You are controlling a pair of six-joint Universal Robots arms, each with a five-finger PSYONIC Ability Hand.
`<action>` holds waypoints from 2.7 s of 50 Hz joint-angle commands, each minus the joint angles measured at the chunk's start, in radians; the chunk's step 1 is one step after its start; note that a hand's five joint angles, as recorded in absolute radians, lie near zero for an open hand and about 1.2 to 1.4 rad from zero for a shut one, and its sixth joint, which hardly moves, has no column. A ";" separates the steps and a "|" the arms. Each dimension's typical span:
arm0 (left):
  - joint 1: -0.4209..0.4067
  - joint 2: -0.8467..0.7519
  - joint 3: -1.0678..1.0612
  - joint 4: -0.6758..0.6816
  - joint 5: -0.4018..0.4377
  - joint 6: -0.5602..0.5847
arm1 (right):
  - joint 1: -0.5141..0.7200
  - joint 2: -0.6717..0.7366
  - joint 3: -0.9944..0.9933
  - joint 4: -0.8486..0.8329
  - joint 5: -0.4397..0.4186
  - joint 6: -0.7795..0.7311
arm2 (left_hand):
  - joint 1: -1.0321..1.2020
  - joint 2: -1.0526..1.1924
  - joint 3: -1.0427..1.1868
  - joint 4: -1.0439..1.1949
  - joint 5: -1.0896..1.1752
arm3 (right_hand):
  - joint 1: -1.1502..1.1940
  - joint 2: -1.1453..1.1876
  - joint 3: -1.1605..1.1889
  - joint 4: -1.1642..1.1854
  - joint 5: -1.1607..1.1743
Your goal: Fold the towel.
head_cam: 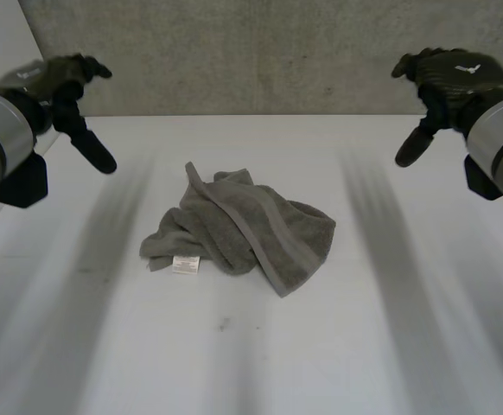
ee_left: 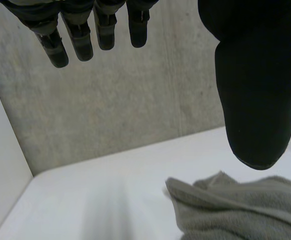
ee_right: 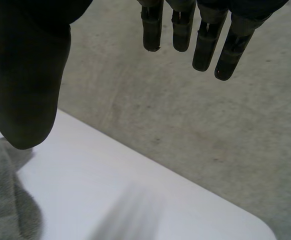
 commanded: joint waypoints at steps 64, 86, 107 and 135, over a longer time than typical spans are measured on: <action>-0.194 -0.080 -0.659 0.398 0.125 0.014 | -0.106 0.124 0.316 0.380 -0.261 -0.791 | 1.221 1.231 1.228 1.231 1.190 | 0.188 0.158 0.164 0.155 0.178; -0.172 0.001 -0.670 0.404 0.114 0.016 | 0.124 0.205 -0.014 0.146 -0.244 -0.274 | 0.315 0.325 0.322 0.325 0.284 | -0.057 -0.087 -0.081 -0.091 -0.068; -0.060 0.003 -0.814 0.410 0.118 0.096 | 0.261 0.705 -0.491 0.348 -0.031 -0.472 | 0.223 0.233 0.230 0.233 0.192 | 0.114 0.084 0.091 0.081 0.104; -0.052 -0.242 -0.516 0.672 0.120 0.491 | 0.227 0.630 -0.954 0.011 0.080 -0.461 | 1.221 1.231 1.228 1.231 1.190 | 1.164 1.135 1.141 1.131 1.154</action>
